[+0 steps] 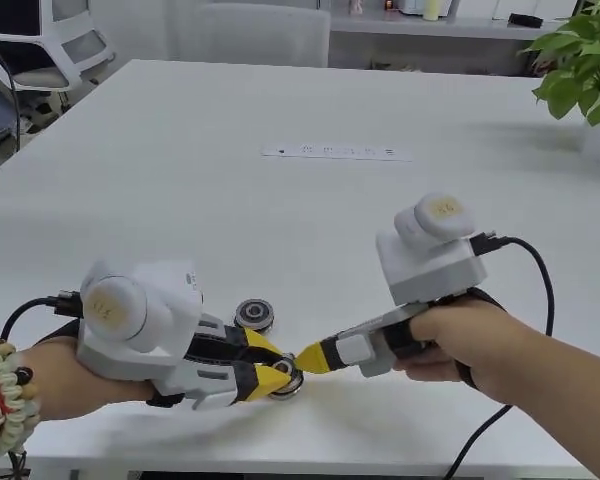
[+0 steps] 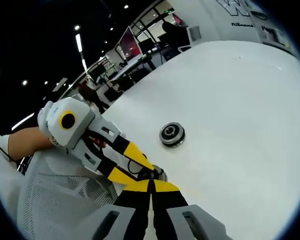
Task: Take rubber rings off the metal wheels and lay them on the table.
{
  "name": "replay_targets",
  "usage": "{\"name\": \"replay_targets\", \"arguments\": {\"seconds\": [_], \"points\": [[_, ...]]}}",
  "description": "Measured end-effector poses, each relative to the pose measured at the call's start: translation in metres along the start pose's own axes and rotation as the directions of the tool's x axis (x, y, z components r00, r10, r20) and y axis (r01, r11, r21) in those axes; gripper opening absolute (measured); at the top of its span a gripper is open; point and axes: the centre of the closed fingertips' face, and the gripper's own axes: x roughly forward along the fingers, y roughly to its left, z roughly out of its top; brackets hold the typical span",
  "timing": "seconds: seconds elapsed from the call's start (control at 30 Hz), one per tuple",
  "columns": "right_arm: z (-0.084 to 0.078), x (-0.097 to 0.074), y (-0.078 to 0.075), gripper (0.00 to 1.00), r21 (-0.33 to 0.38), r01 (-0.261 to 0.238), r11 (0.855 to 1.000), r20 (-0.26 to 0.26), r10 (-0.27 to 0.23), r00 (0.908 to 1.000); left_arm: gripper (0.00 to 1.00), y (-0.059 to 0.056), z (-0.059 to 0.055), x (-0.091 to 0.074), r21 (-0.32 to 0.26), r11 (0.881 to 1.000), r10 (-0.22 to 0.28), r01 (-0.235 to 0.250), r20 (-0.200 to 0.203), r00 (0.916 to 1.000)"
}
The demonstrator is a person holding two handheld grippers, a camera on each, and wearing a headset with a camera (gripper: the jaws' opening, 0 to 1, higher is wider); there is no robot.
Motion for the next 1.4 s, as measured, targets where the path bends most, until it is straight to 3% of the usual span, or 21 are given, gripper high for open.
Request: {"name": "replay_targets", "arguments": {"seconds": [0.17,0.27,0.37,0.47,0.6,0.83,1.07,1.17,1.4], "points": [[0.0,0.001,0.002,0.0,-0.011,-0.005,1.0,-0.003,0.005,1.0,0.08,0.0,0.0,0.0,-0.002,1.0,0.0,0.0,0.0,1.0],[0.015,0.001,0.008,0.0,0.055,-0.039,0.998,0.076,0.035,0.9965,0.08,0.0,0.0,0.0,-0.002,1.0,0.002,-0.002,0.002,1.0],[0.009,0.001,0.001,0.0,0.016,0.005,1.0,0.044,-0.005,0.999,0.08,-0.001,0.0,0.0,-0.001,1.0,0.003,-0.003,0.004,1.0],[0.006,0.001,-0.008,0.0,0.037,0.043,0.998,0.033,-0.044,0.9985,0.08,-0.001,0.001,0.001,-0.005,1.0,0.004,-0.004,0.008,1.0],[0.008,-0.002,-0.01,0.0,0.07,0.044,0.997,0.049,-0.048,0.9976,0.08,-0.003,0.003,0.004,0.004,1.0,0.002,-0.002,0.005,1.0],[0.007,-0.001,-0.01,0.0,0.056,0.056,0.997,0.043,-0.058,0.9974,0.08,-0.003,0.004,0.006,0.016,1.0,-0.003,0.003,-0.014,0.9999],[0.006,-0.001,-0.011,0.0,0.065,0.057,0.996,0.042,-0.06,0.9973,0.08,-0.002,0.004,0.007,-0.001,1.0,-0.006,0.006,-0.062,0.9981],[0.007,-0.001,-0.011,0.0,0.066,0.056,0.996,0.044,-0.059,0.9973,0.08,-0.002,0.005,0.008,0.031,1.0,-0.004,0.007,-0.095,0.9955],[0.006,-0.002,-0.012,0.0,0.072,0.062,0.995,0.045,-0.065,0.9968,0.18,0.001,0.016,0.0,0.052,0.999,0.001,0.003,-0.073,0.9973]]}}
